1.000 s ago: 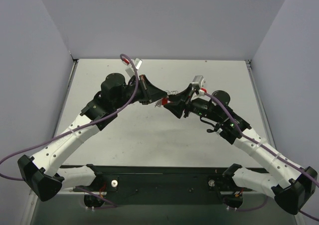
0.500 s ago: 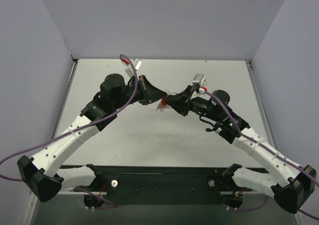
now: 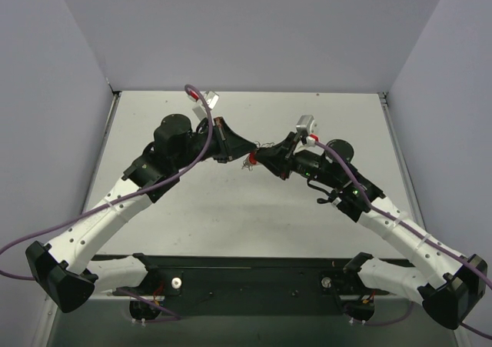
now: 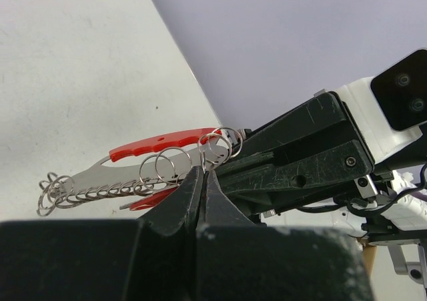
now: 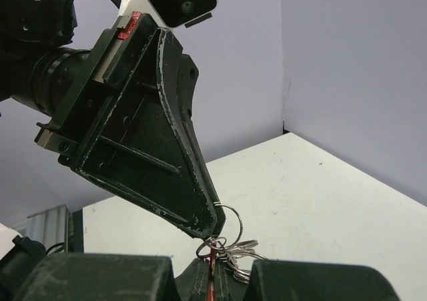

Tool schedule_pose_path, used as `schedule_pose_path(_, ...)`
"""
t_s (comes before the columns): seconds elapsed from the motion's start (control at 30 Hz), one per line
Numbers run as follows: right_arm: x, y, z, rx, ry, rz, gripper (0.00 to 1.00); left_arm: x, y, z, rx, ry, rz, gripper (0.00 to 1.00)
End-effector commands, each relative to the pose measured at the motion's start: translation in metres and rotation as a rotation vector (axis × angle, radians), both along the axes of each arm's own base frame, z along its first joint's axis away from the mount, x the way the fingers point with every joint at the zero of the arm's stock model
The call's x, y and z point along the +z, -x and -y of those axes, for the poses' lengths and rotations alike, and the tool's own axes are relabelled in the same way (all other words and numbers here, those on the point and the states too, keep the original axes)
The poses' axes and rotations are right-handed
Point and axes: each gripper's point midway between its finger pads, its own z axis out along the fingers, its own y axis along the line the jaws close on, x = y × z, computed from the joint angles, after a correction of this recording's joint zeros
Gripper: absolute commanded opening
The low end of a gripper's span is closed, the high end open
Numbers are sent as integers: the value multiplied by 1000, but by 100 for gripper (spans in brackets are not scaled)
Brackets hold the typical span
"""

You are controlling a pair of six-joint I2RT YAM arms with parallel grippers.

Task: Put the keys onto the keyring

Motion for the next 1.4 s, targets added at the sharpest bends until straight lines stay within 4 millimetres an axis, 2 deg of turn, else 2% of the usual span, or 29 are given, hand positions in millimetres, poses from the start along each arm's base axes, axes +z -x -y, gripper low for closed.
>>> schedule_pose_path(0.0, 16, -6, 7, -40, -31, 73, 0, 33, 15, -6, -48, 23, 105, 0)
schedule_pose_path(0.13, 17, -5, 7, -35, -23, 75, 0, 23, 18, -10, -55, -41, 98, 0)
schedule_pose_path(0.27, 18, -6, 8, -38, -22, 77, 0, 20, 21, -17, -52, -92, 107, 0)
schedule_pose_path(0.3, 18, -6, 8, -38, -21, 75, 0, 25, 21, -20, -48, -98, 125, 0)
schedule_pose_path(0.83, 24, 1, 7, -1, -32, 80, 0, 12, 21, -41, -9, -235, 143, 0)
schedule_pose_path(1.37, 26, 2, 5, 9, -34, 81, 0, 6, 20, -44, -14, -278, 151, 0)
